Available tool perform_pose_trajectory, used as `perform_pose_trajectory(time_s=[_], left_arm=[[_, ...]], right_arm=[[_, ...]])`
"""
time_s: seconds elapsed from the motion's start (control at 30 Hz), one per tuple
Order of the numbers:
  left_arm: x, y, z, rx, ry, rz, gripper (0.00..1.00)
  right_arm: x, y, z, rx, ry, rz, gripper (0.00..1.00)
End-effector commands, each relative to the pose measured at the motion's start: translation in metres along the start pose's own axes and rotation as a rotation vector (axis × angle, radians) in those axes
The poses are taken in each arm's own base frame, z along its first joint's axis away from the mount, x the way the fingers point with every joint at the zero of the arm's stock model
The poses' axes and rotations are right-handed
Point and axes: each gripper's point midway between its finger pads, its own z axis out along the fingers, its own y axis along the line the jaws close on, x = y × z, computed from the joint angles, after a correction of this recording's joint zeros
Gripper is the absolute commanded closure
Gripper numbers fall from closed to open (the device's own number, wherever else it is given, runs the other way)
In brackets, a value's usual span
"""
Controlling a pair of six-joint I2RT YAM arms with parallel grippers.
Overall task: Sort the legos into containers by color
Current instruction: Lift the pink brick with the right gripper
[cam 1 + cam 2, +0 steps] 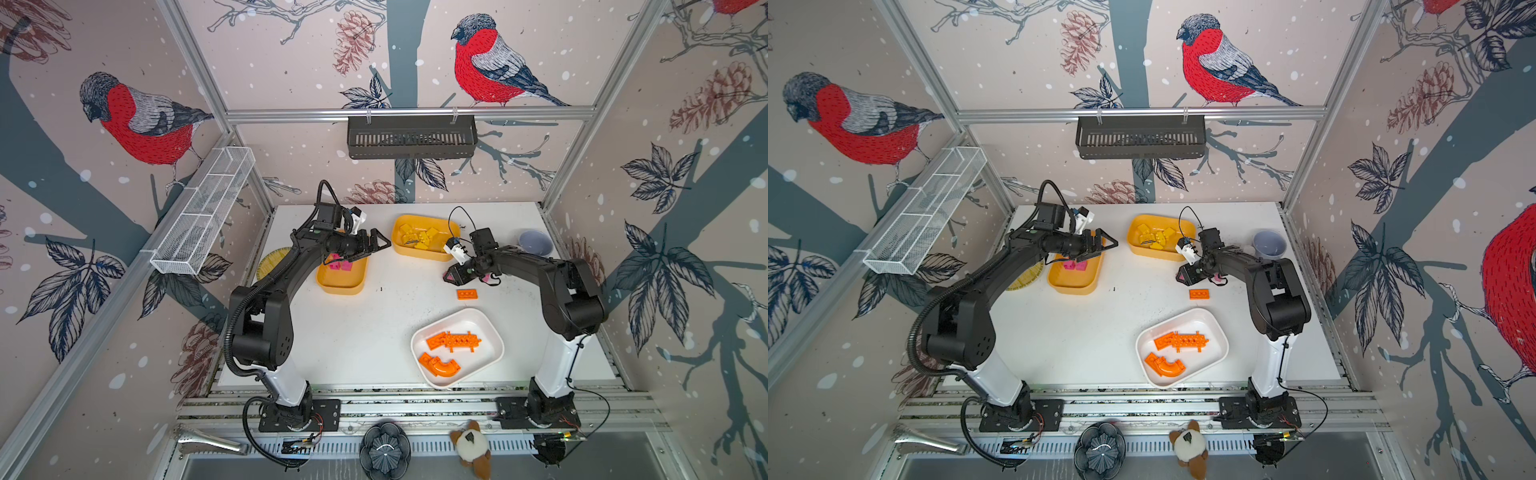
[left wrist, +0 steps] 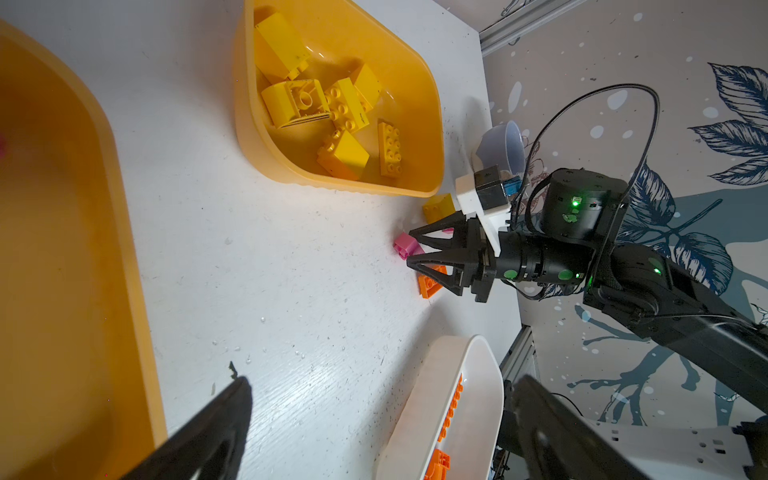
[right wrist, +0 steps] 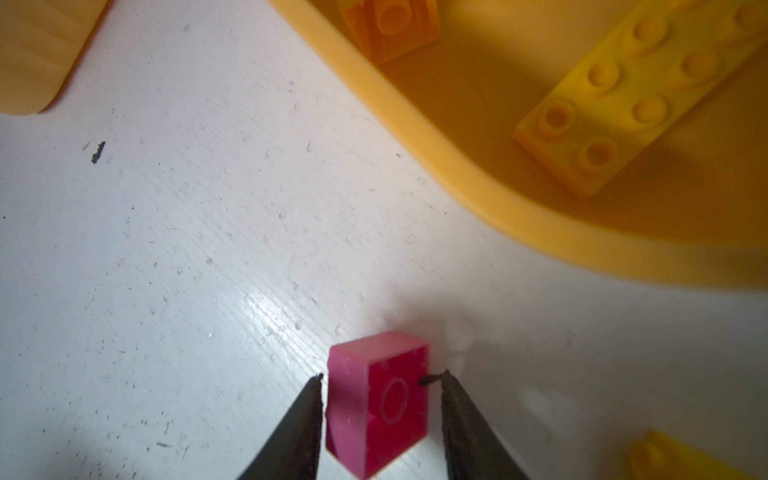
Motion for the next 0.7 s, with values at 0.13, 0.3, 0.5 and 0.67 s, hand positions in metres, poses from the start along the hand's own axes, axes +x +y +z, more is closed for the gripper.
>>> perform_pose_trajectory(time_s=[0.13,0.3,0.5,0.67], left_arm=[[0.001,-0.002,0.003,0.012,0.010,0.009,0.03],[0.001,-0.002,0.003,0.012,0.013,0.010,0.03],[0.003,-0.001,0.004,0.010,0.020,0.010,0.03],[0.003,-0.001,0.003,0.007,0.019,0.012,0.03]], right_arm=[[-0.007,-0.010,-0.010,0.031,-0.030,0.030,0.53],[-0.004,-0.003,-0.007,0.007,-0.023,0.015,0.52],[-0.003,-0.003,-0.001,0.048,-0.009,0.001,0.49],[0.002,-0.011,0.004,0.129,0.019,-0.035,0.51]])
